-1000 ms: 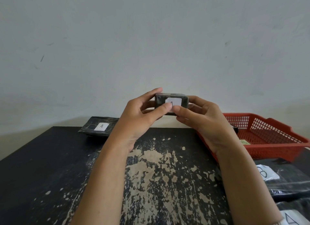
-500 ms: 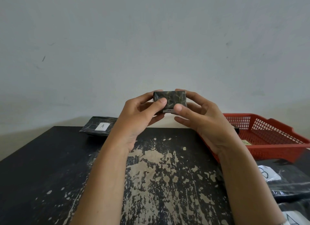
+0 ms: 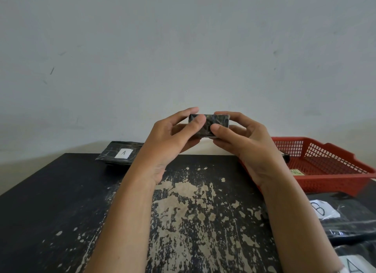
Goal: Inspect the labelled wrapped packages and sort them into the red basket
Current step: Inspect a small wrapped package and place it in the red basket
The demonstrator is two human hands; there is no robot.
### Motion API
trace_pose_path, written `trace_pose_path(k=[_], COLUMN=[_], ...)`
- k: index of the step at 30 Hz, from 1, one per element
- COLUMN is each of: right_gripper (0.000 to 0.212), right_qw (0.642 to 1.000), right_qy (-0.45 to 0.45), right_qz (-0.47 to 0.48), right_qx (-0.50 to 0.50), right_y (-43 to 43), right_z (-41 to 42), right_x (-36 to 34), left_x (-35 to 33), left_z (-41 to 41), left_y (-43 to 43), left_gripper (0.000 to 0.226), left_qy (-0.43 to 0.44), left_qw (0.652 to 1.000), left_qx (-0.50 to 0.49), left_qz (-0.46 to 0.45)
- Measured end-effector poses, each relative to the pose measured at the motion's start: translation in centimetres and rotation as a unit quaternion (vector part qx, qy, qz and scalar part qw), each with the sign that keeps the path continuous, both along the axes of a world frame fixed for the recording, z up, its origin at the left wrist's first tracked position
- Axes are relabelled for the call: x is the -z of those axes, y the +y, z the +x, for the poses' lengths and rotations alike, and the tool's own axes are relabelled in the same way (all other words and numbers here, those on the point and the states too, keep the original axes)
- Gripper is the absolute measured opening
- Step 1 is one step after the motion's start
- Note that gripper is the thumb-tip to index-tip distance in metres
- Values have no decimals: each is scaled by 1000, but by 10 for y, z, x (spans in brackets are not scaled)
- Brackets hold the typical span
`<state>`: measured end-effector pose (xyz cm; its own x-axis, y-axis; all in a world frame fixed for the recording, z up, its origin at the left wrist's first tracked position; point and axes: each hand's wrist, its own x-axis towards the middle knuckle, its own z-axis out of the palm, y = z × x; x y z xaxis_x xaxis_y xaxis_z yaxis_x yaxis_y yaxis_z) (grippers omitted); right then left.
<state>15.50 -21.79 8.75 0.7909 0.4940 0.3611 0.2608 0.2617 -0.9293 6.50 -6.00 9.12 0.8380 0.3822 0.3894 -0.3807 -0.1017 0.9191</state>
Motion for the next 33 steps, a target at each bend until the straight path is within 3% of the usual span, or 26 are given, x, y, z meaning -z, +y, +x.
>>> trace_pose_path(k=[7,24,28,33], right_gripper=[52,53,58,54], right_qw=[1000,999,999,999], right_qy=[18,9,0,12], right_qz=[13,11,15,25], right_qx=[-8,-36,-40,-41], right_y=[0,-3,-3,-3], right_z=[-3,-1,1,3], right_x=[-4,-3,-2,0], left_x=[1,-3,-3,2], left_z=[1,-2,-2,-2], left_y=[2,-3,-3,1], left_gripper=[49,26,27,54], left_qy=[-4,11,11,1], left_qw=[999,998,998,1000], left_qx=[-17,-35,-31,-2], left_qz=[-34,-60,-48,-4])
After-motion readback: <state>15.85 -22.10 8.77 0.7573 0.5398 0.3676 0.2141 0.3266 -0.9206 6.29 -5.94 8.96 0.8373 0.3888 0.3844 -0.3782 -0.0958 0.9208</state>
